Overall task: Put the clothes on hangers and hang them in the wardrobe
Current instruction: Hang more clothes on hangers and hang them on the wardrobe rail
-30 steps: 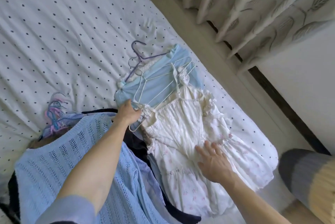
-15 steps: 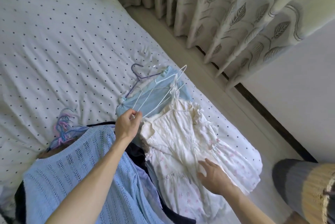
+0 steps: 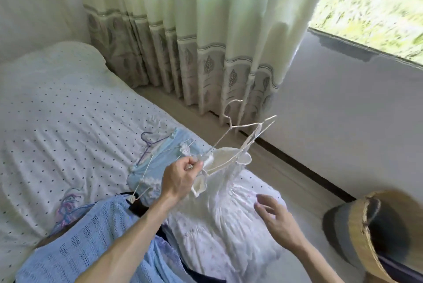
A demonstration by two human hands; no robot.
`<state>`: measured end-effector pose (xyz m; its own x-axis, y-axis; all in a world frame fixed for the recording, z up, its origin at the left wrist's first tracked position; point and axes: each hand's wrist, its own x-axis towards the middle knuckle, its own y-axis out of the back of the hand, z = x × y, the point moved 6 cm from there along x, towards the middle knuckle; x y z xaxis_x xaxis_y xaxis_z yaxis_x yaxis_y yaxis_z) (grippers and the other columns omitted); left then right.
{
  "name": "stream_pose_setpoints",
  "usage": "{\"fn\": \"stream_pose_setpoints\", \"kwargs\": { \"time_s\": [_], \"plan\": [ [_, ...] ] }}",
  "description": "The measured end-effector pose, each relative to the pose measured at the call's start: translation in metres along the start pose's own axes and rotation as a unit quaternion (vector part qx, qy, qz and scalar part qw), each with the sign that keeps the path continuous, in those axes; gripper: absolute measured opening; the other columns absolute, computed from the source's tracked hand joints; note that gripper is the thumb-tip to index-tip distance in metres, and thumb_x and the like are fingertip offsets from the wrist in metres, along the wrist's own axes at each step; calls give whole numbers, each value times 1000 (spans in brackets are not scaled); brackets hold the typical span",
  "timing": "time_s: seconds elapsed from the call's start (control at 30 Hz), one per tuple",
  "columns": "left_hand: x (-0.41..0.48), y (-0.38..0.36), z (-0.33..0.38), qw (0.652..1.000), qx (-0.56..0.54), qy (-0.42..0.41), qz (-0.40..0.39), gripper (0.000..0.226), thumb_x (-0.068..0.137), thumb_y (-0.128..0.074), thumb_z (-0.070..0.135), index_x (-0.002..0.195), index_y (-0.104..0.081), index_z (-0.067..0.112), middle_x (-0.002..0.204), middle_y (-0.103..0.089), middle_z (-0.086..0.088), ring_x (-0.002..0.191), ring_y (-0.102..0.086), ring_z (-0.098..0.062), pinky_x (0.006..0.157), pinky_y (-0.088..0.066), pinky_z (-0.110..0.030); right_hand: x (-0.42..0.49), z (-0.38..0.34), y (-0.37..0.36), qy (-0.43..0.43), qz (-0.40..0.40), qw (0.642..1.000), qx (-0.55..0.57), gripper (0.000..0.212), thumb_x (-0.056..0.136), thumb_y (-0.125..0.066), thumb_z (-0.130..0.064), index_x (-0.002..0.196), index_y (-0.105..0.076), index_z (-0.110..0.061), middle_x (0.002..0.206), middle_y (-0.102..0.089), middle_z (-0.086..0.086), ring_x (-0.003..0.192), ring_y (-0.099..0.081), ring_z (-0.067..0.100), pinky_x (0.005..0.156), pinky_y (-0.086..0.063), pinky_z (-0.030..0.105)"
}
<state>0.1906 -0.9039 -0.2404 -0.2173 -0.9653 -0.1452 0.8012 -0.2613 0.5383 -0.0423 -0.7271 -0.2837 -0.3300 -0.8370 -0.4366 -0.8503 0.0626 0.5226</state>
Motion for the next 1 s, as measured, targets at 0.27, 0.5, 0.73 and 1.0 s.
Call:
{"fn": "stream_pose_setpoints", "kwargs": {
  "time_s": [0.27,0.5,0.73,1.0],
  "plan": [
    [-116,-100,190,966,24,-208,-150,25,89,-69,43,74,-69,22,60,-63,17,62,-57,-1,63,-44,-27,-147,-51,144,135,247,919,276,30,99,-59,-30,125,-63,-17,112,-71,-4,78,-72,10,60,-48,14],
    [-257,-193,292,895,-5,-347,-281,22,90,-72,33,73,-69,20,49,-51,20,48,-44,0,51,-33,-12,-293,9,231,121,458,842,259,14,98,-60,-27,107,-62,-16,91,-76,-6,71,-73,14,70,-57,34],
    [-372,-248,371,791,-54,-421,-440,15,92,-69,31,85,-71,18,49,-49,17,48,-41,-3,51,-32,-14,-431,52,295,71,600,778,170,4,97,-58,-18,97,-61,-15,83,-76,-5,68,-72,11,77,-60,42],
    [-480,-292,467,640,-77,-453,-616,35,95,-59,49,119,-64,23,103,-70,5,87,-67,-12,75,-52,-25,-549,68,364,-6,658,747,93,12,95,-51,-13,94,-62,-16,69,-69,-7,59,-62,12,65,-53,37]
  ]
}}
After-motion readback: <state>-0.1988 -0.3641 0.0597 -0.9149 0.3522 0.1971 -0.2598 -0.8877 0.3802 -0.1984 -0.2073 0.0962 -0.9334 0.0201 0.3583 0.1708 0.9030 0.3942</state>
